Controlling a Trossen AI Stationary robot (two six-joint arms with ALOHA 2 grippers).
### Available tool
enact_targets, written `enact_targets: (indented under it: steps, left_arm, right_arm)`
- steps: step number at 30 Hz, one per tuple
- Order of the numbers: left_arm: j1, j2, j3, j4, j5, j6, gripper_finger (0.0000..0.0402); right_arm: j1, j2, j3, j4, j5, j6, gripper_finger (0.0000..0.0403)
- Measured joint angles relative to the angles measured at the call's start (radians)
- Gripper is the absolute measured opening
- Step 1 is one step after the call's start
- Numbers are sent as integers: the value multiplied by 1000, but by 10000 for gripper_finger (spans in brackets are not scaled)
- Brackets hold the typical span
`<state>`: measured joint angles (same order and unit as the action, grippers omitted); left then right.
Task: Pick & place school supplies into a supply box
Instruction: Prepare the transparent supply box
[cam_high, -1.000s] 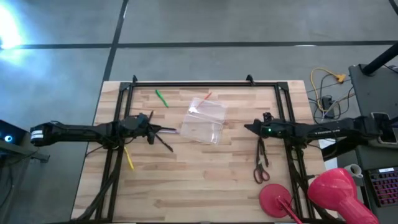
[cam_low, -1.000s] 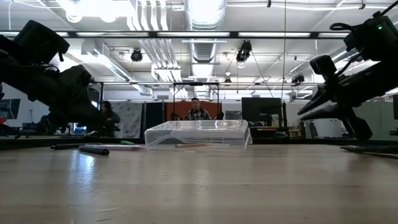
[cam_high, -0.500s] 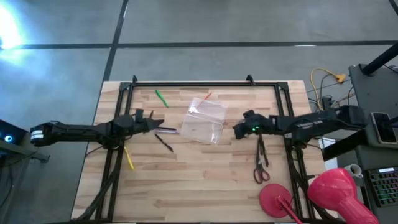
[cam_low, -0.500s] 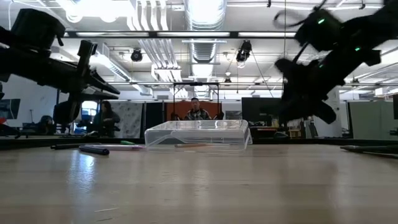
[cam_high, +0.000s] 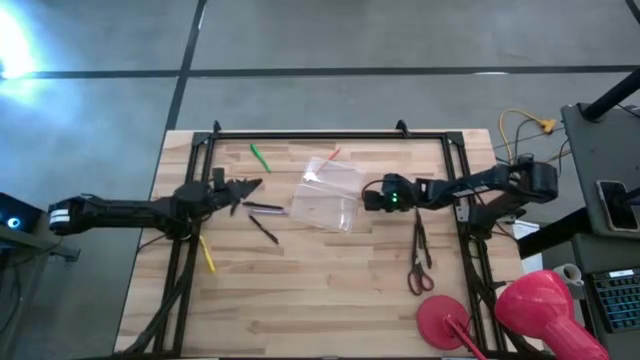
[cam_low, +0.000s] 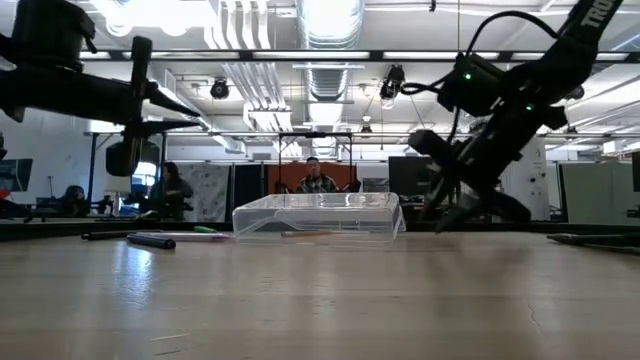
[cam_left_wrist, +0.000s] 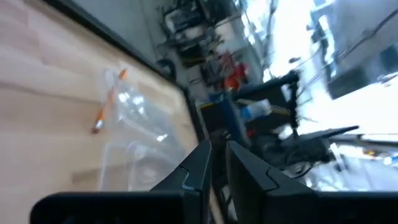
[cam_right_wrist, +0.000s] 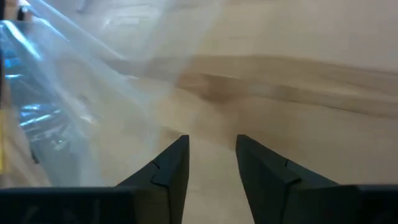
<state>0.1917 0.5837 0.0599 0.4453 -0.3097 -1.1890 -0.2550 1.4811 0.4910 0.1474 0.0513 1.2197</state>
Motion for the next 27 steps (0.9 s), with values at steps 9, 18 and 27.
enact_targets:
  steps: [9,18,27]
  left_arm:
    - [0,257,289,-374,69,255,33]
    - [99,676,715,-817,238,663,13]
    - [222,932,894,-868,305,812,3]
  right_arm:
    - [-1,133,164,-190,96,32,130]
    - [1,142,194,-240,96,-1,114]
    - [1,136,194,-228,72,1,27]
